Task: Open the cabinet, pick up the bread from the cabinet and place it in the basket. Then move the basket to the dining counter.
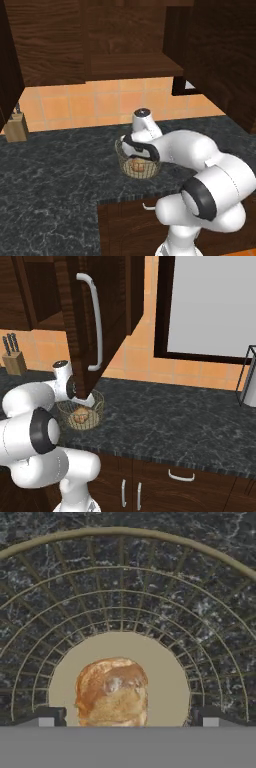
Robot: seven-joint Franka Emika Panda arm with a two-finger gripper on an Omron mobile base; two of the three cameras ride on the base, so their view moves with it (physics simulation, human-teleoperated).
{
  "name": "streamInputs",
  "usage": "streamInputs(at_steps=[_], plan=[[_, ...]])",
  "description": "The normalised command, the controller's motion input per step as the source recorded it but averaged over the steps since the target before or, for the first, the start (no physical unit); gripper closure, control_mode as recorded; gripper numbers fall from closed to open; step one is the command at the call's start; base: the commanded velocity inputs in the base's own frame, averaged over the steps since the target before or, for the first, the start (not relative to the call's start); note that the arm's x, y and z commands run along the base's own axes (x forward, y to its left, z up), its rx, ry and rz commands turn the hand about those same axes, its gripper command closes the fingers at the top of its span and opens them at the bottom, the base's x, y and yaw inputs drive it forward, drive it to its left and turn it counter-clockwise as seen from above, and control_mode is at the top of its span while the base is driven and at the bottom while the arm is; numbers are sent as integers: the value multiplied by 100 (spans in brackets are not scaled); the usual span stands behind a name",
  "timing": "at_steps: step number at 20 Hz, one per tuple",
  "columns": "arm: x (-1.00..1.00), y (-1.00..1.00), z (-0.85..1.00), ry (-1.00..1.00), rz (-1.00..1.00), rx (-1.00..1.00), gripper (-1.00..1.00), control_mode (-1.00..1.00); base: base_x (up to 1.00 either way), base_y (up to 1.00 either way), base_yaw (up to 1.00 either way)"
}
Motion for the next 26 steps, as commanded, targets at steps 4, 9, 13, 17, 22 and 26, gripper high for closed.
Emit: streamInputs(at_steps=[4,9,13,17,22,26], plan=[[-64,-1,91,-2,-35,1,-100,-100,0,0,0],[-70,-11,49,13,-27,11,-100,-100,0,0,0],[-74,-8,0,3,-22,12,-100,-100,0,0,0],[-48,-3,-8,2,-18,0,-100,-100,0,0,0],[5,-10,-7,2,-11,2,-100,-100,0,0,0],[0,-5,-2,-2,-1,9,-100,-100,0,0,0]])
